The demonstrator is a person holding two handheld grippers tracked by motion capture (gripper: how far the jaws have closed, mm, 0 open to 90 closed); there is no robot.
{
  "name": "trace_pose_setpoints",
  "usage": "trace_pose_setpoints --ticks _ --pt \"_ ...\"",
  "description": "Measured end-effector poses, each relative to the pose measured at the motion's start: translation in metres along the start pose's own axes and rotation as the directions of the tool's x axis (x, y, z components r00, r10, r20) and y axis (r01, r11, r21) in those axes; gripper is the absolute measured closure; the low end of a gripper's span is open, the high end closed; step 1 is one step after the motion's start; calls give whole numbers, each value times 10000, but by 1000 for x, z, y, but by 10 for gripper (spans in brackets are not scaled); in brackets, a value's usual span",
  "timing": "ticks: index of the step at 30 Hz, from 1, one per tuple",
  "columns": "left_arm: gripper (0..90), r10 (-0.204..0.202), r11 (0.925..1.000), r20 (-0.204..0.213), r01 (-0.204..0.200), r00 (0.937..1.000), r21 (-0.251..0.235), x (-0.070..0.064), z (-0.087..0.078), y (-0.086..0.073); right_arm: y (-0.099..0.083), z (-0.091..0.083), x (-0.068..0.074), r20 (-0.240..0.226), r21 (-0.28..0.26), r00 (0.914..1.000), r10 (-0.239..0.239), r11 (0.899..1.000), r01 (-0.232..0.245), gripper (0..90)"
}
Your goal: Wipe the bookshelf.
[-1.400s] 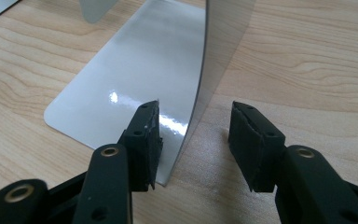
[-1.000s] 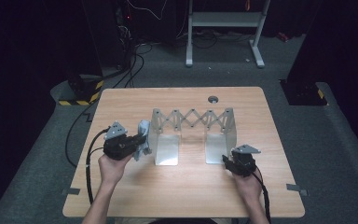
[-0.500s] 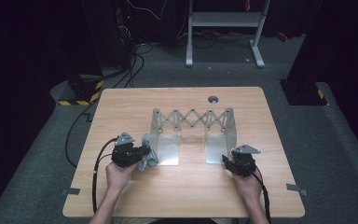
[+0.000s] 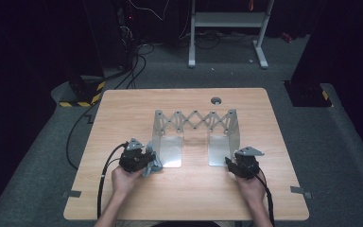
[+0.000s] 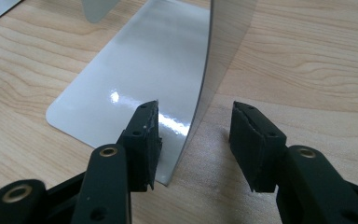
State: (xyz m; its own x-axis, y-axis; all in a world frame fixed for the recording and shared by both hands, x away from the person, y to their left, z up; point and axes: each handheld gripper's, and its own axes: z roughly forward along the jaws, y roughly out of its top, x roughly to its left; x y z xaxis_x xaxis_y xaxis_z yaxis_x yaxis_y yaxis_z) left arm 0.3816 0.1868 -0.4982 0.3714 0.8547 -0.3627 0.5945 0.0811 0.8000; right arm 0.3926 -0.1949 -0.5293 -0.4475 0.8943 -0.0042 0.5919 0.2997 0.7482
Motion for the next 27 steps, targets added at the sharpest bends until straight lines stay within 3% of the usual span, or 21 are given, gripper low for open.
trace_pose_setpoints --ticks 2,8,10,16,22,27 --pt "813 -200 9988 293 213 9994 -439 -4 -11 9 0 0 0 1 0 10000 -1 10000 1 531" --pt "814 -225 9935 667 298 9975 -1103 -14 -29 25 0 0 0 2 0 10000 2 10000 -2 531" --pt "814 -312 9876 921 449 9953 -1505 -19 -42 33 0 0 0 0 1 10000 6 10000 -6 531" --pt "814 -336 9796 1377 599 9899 -1917 -26 -61 45 0 0 0 1 0 10000 -3 10000 3 530" --pt "813 -144 9686 1538 519 9880 -2430 -36 -78 56 0 0 0 0 0 10000 -4 10000 4 531" --pt "812 10 9688 1446 349 9895 -2454 -38 -78 57 0 0 0 0 3 10000 6 10000 -6 531"
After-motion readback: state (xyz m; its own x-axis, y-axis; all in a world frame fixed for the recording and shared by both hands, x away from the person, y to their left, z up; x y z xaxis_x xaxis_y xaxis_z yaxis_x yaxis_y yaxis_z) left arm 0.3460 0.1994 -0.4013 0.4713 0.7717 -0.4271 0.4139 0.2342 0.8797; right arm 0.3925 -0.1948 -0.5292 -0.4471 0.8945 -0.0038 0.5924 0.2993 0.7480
